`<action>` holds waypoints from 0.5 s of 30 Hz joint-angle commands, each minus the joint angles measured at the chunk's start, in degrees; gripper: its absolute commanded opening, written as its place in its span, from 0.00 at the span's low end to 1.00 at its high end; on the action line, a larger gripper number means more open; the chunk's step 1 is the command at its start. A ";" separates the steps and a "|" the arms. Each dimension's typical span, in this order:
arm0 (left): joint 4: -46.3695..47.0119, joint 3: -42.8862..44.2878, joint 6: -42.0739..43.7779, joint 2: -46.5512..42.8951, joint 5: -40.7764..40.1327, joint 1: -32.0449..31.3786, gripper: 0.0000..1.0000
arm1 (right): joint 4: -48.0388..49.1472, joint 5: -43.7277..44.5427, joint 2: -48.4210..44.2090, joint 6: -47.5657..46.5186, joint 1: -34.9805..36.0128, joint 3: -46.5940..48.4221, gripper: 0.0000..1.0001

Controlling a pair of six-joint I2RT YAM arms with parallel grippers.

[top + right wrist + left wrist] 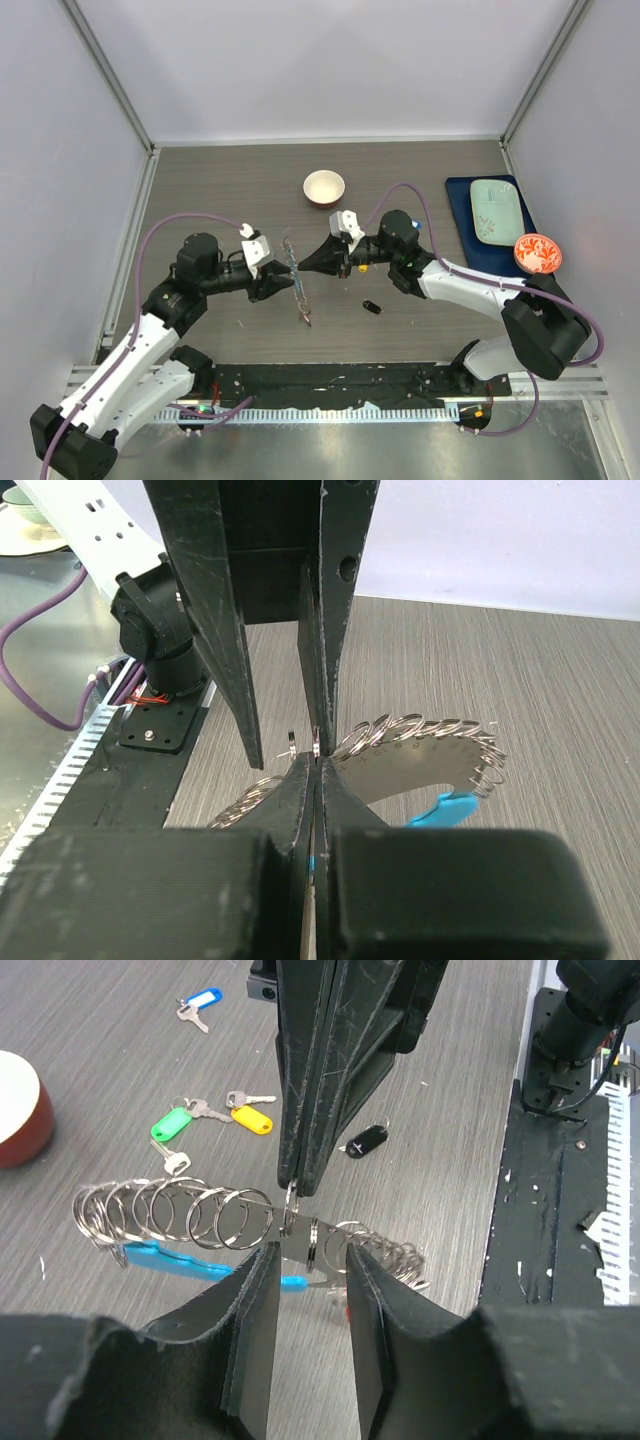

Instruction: Put the keys on the keyring

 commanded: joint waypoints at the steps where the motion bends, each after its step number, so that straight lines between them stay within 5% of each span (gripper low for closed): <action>1: 0.71 1.70 1.32 1.24 0.45 0.30 0.33 | 3.92 0.26 -2.25 -0.47 -0.07 1.18 0.01; 7: -0.52 2.31 0.97 1.51 0.36 0.30 0.07 | 4.36 1.13 -1.89 -0.12 -0.16 1.00 0.01; 15: -1.14 2.32 0.52 -2.44 -1.13 0.30 0.00 | 3.66 5.96 -0.58 1.29 -0.07 1.35 0.01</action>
